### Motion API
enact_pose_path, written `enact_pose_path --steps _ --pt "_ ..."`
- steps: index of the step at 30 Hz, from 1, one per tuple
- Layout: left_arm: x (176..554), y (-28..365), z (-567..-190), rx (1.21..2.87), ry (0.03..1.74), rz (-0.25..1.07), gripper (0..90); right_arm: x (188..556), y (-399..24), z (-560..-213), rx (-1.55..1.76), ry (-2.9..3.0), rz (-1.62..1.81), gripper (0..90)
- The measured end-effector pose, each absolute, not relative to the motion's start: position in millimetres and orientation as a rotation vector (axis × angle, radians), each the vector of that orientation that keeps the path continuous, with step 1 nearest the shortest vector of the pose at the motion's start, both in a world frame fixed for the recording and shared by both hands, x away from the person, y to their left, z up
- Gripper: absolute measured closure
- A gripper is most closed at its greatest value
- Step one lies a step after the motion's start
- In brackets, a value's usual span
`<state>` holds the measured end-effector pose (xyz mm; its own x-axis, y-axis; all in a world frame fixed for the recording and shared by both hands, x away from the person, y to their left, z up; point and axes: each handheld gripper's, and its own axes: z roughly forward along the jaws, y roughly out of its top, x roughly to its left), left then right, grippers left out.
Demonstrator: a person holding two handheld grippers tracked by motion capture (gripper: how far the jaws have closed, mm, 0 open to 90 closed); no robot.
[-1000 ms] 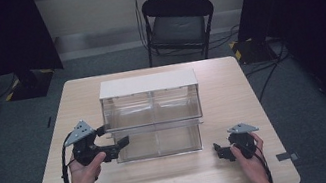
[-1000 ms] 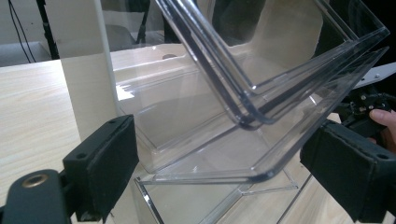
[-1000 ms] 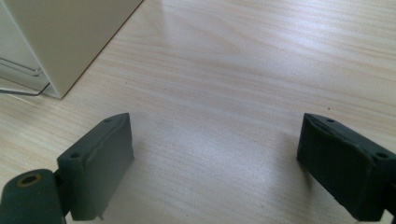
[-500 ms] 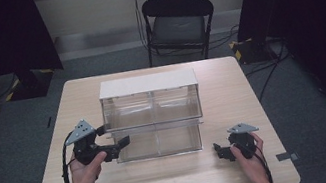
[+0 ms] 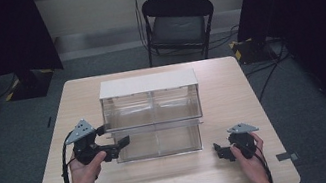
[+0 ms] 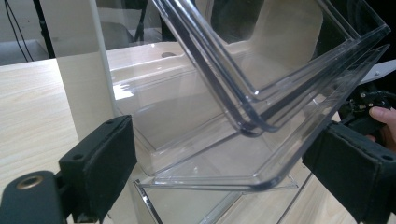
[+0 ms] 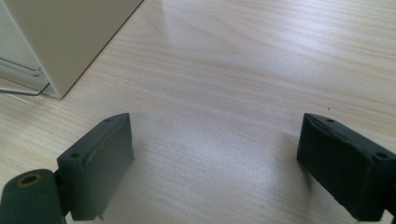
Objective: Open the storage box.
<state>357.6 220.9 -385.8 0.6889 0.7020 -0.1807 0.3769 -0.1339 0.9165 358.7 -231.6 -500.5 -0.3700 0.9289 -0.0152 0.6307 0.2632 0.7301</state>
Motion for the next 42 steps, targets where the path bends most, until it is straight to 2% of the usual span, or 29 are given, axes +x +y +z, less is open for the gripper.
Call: enact_pose_path --steps 42 --pt "359.1 220.3 -386.4 1.749 0.859 0.354 8.7 358.7 -231.6 -500.5 1.41 2.095 0.896 9.8"
